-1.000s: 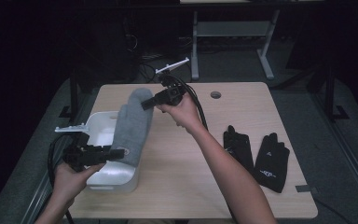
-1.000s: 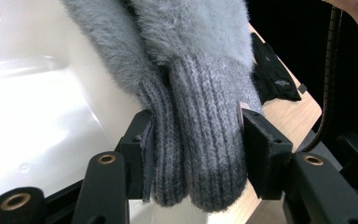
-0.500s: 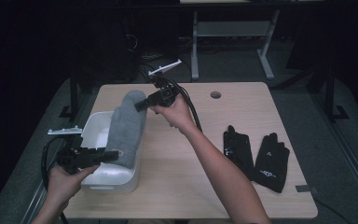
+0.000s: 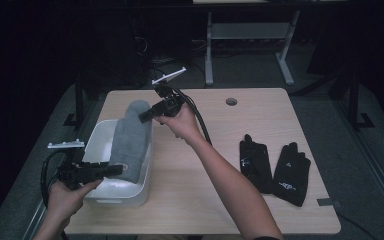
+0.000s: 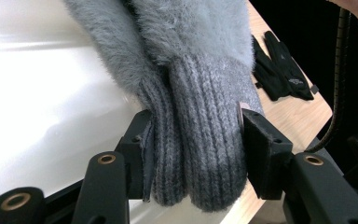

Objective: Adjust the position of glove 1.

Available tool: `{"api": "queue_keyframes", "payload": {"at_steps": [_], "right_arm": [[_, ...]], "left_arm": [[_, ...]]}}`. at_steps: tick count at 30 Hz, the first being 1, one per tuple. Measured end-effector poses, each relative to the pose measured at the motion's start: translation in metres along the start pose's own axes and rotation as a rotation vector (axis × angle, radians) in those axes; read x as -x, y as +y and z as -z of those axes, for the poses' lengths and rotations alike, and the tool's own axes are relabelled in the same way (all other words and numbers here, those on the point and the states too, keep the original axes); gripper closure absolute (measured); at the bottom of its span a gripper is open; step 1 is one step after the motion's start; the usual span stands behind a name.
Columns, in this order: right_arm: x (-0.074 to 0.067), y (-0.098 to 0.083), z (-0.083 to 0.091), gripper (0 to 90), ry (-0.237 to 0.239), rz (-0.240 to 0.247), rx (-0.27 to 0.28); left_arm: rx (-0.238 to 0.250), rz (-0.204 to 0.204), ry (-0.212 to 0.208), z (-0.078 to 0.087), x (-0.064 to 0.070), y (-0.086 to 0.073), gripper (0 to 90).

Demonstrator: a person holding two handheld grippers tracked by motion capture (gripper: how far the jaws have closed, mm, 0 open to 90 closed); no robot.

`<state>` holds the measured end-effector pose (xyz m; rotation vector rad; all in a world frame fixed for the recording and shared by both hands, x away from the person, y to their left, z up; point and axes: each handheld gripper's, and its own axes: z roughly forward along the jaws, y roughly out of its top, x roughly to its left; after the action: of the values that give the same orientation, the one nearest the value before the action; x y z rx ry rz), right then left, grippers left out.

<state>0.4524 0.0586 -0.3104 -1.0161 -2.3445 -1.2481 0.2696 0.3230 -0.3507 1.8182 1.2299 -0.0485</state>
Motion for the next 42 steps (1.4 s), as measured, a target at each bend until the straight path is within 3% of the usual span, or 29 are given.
{"api": "queue_keyframes", "payload": {"at_steps": [13,21,42], "right_arm": [[0.006,-0.002,-0.02,75.1,-0.009,-0.006,-0.027],[0.01,-0.005,-0.031,75.1,-0.015,-0.018,-0.041],[0.022,-0.018,-0.054,74.6,-0.034,-0.032,-0.091]], "left_arm": [[-0.012,0.041,0.009,-0.007,-0.014,-0.01,49.3],[-0.035,0.042,0.027,-0.013,-0.019,-0.015,49.0],[-0.132,0.061,0.077,-0.028,-0.029,-0.023,48.3]]}}
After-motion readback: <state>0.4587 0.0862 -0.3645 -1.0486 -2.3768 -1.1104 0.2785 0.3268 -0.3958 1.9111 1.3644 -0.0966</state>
